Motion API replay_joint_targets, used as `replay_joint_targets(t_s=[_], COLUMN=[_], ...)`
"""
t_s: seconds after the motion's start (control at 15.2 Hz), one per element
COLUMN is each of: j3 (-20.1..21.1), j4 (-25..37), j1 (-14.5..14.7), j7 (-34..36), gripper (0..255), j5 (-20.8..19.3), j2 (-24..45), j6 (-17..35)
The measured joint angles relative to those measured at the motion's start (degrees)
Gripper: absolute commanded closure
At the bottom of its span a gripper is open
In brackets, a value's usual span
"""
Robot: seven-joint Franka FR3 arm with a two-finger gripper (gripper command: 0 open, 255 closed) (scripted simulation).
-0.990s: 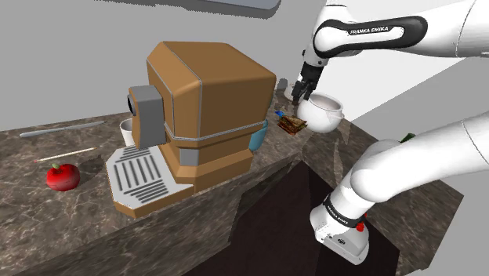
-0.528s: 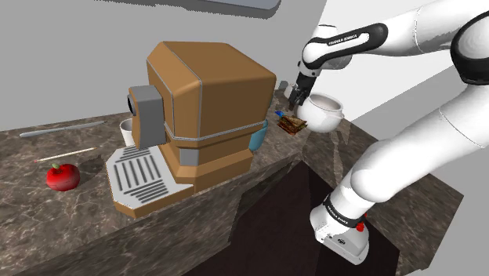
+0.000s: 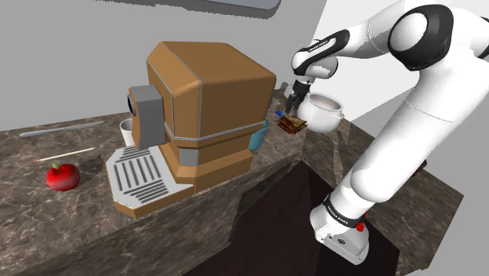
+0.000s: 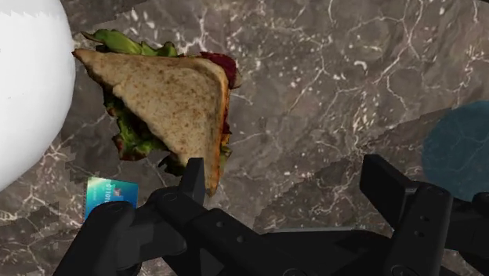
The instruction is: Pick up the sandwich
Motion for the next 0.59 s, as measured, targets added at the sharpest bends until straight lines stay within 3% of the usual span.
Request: replay_joint_targets(t_s=[0.33, 0.59], j3=[0.8, 2.3], j4=[9.07, 11.06], j1=[-4.1, -6.02], j7=[-11.39, -14.64], gripper=[0, 0], j5=[11.47, 15.28], j2=[14.0, 18.76], j6=[1.53, 3.21])
